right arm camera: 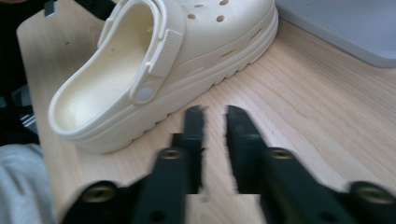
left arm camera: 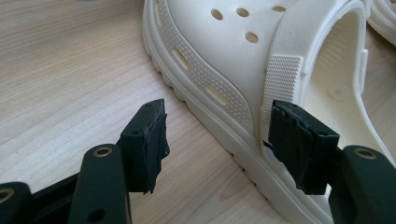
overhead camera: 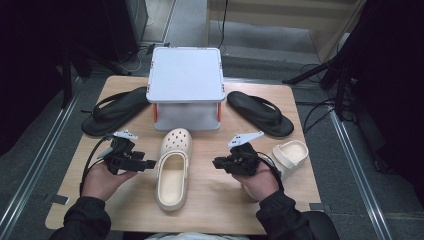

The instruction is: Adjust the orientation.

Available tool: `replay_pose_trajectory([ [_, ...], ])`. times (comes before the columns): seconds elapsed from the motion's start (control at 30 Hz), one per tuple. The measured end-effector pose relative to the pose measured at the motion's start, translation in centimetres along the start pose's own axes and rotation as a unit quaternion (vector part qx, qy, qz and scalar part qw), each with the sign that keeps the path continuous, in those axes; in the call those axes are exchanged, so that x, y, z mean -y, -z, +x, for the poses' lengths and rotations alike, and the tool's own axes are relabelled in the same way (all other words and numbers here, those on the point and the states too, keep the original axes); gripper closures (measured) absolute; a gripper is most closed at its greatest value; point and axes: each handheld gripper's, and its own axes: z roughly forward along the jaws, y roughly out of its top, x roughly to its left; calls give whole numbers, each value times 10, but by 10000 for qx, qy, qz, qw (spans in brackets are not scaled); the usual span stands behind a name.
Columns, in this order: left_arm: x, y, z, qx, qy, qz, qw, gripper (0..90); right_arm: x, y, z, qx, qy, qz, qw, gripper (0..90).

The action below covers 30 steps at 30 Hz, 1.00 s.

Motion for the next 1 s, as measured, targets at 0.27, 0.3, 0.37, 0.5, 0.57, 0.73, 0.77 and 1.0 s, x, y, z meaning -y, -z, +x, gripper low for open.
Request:
replay_pose_trajectory([
  [0.27,-4,1,1,29,-40,-52,10000,376,14,21,-4,122,-84,23,9999,900],
  [0.3,-4,1,1,29,-40,-52,10000,375,14,21,-4,122,-84,23,9999,900],
  [0.37,-5,0,0,36,-57,-61,10000,375,20,28,-5,186,-109,9,9998,900],
  [0.5,-7,-1,-1,69,-110,-65,9999,376,33,38,-9,328,-200,29,9993,900],
  [0.57,-8,-3,-2,79,-111,-40,9999,376,36,40,-11,336,-247,40,9991,900],
  [0.73,-11,-5,-1,108,-179,-7,9998,377,49,49,-13,492,-338,155,9981,900],
  [0.77,-12,-6,-2,110,-165,-36,9998,379,50,51,-13,525,-320,160,9980,900],
  [1.0,-15,-9,1,145,-184,-27,9997,383,61,60,-16,654,-371,233,9969,900],
])
